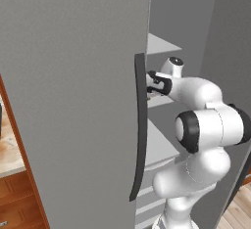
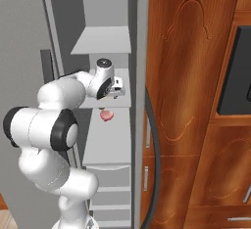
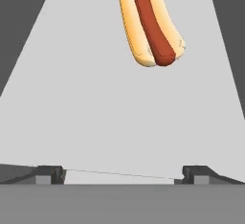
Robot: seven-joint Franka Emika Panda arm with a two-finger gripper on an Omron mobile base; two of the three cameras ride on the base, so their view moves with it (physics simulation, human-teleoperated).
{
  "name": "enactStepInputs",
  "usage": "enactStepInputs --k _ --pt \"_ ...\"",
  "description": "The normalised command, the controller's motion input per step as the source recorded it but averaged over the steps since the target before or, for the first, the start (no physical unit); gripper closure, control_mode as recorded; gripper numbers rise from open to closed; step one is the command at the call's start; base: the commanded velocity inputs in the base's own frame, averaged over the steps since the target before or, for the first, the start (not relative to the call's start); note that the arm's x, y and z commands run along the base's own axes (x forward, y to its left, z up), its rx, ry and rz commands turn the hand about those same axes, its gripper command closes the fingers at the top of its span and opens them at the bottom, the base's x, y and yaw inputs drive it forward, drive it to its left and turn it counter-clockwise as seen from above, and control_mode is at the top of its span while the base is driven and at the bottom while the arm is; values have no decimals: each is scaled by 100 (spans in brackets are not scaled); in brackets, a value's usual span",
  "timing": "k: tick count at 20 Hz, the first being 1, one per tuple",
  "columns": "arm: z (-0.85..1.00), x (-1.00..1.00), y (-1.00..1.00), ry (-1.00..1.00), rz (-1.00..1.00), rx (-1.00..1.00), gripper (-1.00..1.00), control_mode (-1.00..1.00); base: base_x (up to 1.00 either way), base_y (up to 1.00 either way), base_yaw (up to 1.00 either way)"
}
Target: Store the hot dog in the freezer for long-term storage. Close the freezer door after placing the cooked food.
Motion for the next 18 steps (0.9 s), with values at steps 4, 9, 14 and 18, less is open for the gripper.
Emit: enactStepInputs --k 4,9,14,18 --pt "44 -64 0 0 0 -1 -100 -100 0 0 0" --pt "44 -63 1 1 -2 -5 -100 -100 0 0 0" --pt "53 -57 5 23 -13 -5 -100 -100 0 0 0" --pt "36 -76 2 32 -23 -1 -100 -100 0 0 0"
